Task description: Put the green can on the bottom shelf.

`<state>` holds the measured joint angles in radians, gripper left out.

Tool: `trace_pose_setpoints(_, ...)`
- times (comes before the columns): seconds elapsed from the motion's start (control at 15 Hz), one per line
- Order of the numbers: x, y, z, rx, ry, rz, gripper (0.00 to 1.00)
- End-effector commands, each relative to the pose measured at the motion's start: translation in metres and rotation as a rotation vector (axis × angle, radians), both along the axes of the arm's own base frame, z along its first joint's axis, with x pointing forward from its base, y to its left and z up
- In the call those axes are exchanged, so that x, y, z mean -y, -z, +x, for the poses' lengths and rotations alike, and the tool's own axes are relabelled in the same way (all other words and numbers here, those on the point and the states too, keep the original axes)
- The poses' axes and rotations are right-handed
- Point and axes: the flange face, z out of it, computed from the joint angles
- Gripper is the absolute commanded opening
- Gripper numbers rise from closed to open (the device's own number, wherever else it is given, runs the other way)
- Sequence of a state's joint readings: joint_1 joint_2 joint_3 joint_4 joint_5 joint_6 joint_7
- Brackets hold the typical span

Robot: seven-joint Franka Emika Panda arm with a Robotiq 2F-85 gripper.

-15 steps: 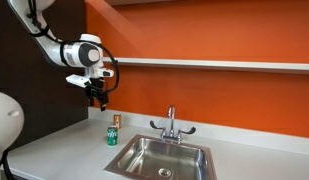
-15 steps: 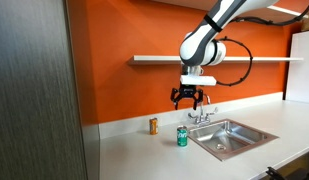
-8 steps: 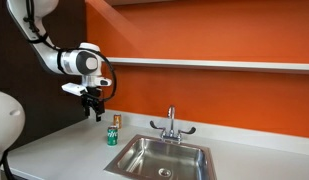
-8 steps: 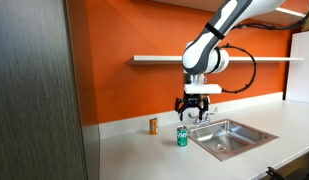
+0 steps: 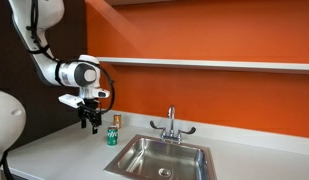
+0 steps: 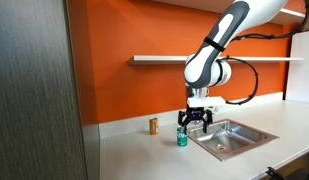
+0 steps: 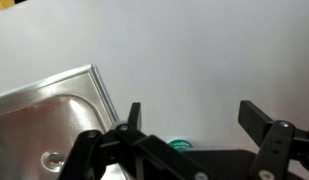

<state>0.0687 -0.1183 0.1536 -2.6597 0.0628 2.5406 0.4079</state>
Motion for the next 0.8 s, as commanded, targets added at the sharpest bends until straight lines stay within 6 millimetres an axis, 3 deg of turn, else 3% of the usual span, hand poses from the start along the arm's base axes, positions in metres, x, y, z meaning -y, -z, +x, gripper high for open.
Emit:
trace_pose_setpoints(0.0, 0.010, 0.032, 0.011, 0.024, 0.000, 0.015, 1.00)
trace_pose_setpoints(0.4, 0.021, 0.073, 0.028, 0.071, 0.002, 0.017, 1.00)
trace_pose_setpoints(0.73, 0.022, 0.087, 0.036, 0.127, 0.000, 0.021, 1.00)
